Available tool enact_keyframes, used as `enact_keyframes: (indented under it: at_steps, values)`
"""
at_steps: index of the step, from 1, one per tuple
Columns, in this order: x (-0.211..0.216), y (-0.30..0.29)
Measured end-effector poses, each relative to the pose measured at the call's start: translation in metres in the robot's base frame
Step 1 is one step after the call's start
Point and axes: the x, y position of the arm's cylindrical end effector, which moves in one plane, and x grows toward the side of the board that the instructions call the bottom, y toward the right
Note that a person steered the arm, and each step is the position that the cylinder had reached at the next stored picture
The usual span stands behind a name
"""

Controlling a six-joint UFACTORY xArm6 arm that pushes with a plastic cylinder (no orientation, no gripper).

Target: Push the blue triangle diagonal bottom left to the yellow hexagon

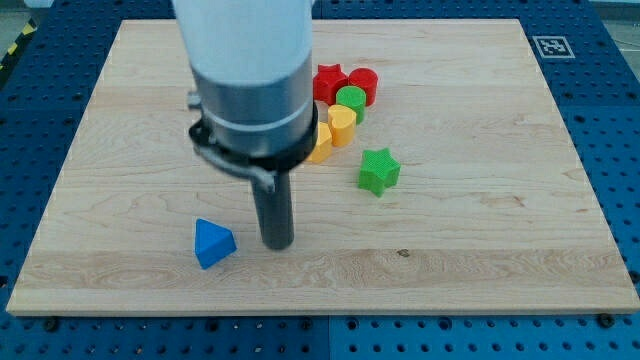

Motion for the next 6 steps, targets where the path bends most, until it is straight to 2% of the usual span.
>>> enact_keyframes:
  at_steps: [1, 3, 5, 6]
  values:
    - [0.014, -0.013]
    - [-0.016, -0.018]
    - [-0.015, -0.084]
    - [-0.020, -0.096]
